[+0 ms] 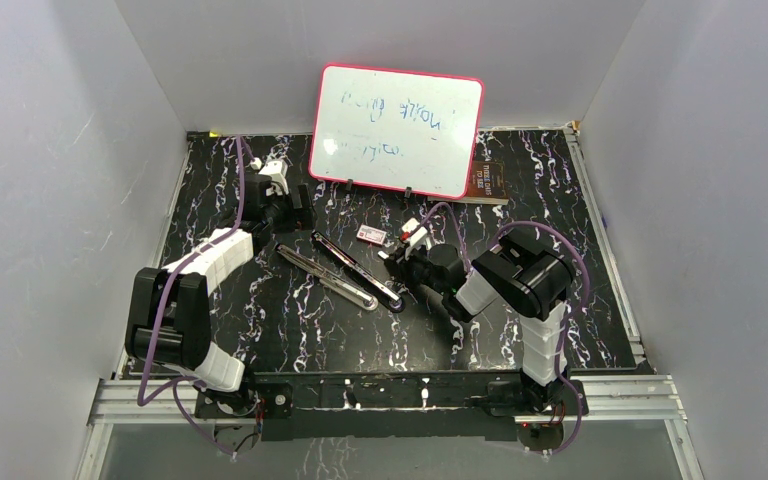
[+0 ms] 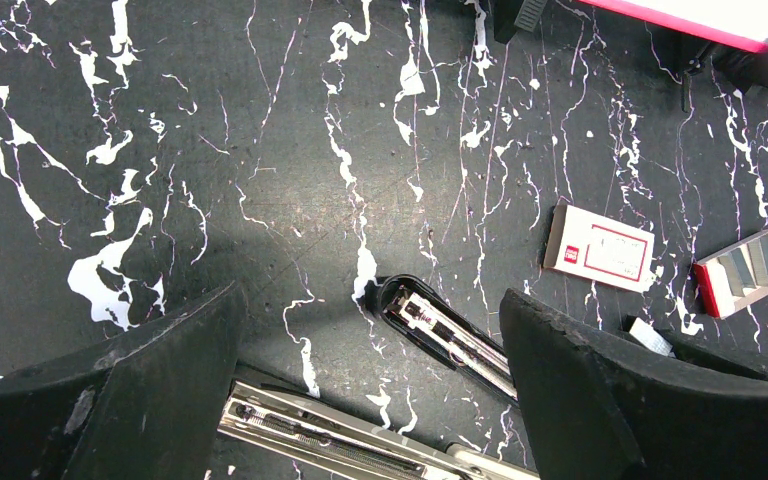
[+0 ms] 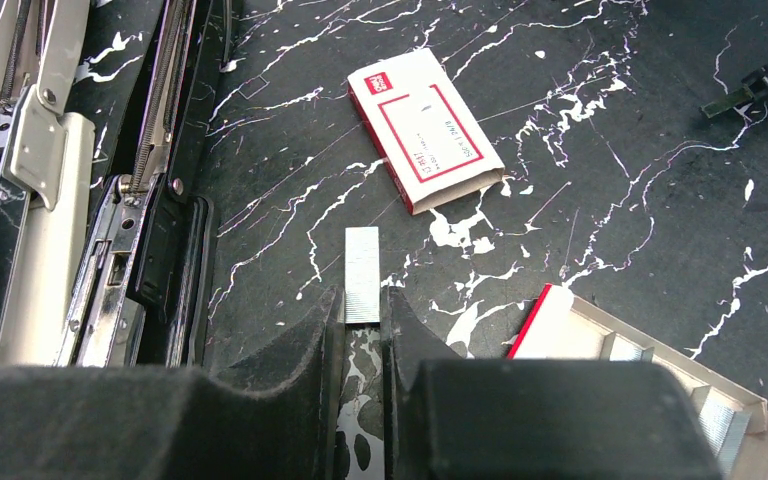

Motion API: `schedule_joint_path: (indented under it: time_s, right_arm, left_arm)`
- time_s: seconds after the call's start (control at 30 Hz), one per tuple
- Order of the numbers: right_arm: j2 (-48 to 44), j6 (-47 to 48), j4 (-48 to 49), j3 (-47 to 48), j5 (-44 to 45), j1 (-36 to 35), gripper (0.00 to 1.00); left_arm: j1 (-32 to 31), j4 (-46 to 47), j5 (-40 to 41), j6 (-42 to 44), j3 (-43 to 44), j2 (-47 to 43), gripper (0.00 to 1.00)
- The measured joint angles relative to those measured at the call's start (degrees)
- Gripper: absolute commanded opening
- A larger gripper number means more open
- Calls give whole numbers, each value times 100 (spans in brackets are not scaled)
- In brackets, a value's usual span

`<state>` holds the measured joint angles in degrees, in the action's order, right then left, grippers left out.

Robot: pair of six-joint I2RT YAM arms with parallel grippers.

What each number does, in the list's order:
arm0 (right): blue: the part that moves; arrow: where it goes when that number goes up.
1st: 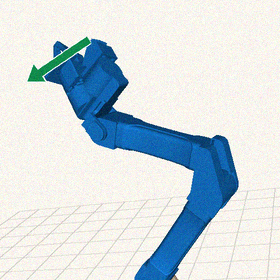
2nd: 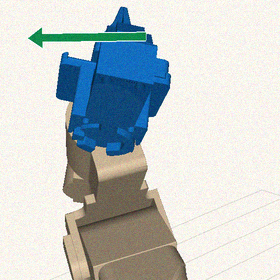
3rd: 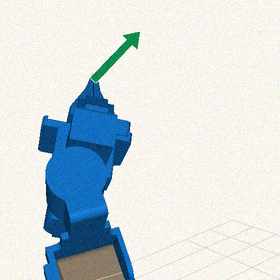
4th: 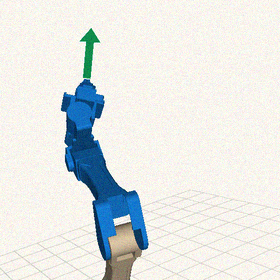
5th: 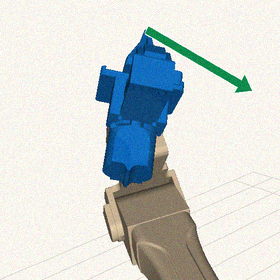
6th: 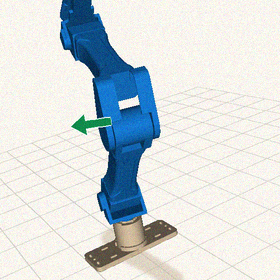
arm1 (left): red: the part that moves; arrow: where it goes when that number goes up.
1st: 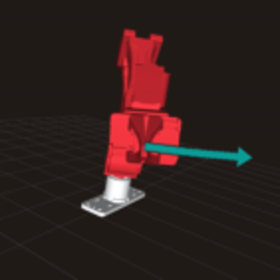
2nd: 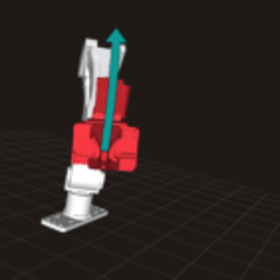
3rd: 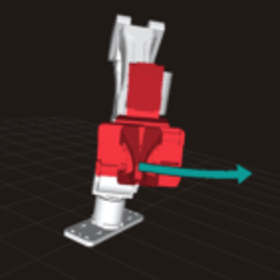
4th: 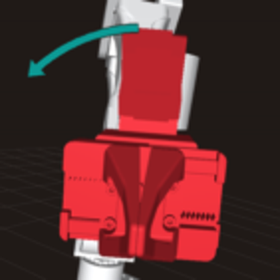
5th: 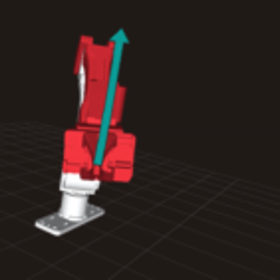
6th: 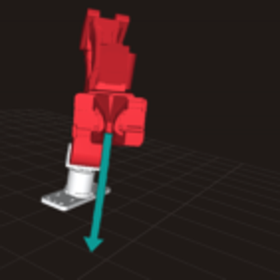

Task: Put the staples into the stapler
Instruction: Pick up the staple from the center of the board.

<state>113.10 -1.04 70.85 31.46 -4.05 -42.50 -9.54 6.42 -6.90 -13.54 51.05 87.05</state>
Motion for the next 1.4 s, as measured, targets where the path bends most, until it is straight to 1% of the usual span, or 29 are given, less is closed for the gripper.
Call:
schedule_joint_path:
  time_s: [0.17,0.3,0.53,0.83,1.2,1.4]
  right_arm:
    - [-59,-15,-55,-2,-20,-4,3]
    - [-348,-31,-518,-13,-107,-52,0]
    - [-988,-50,-1368,-48,-87,-81,0]
    - [-2039,-63,-2184,-2,153,-87,0]
    - [-2590,-76,-3143,2,518,-85,0]
    - [-2889,-162,-3519,35,413,275,0]
  left_arm:
    - [0,0,0,0,0,0,97]
    - [0,0,0,-2,0,0,97]
    - [0,0,0,-2,0,0,97]
    - [0,0,0,-2,0,0,97]
    - [0,0,0,-2,-11,-2,97]
    - [0,0,0,-2,-13,-2,97]
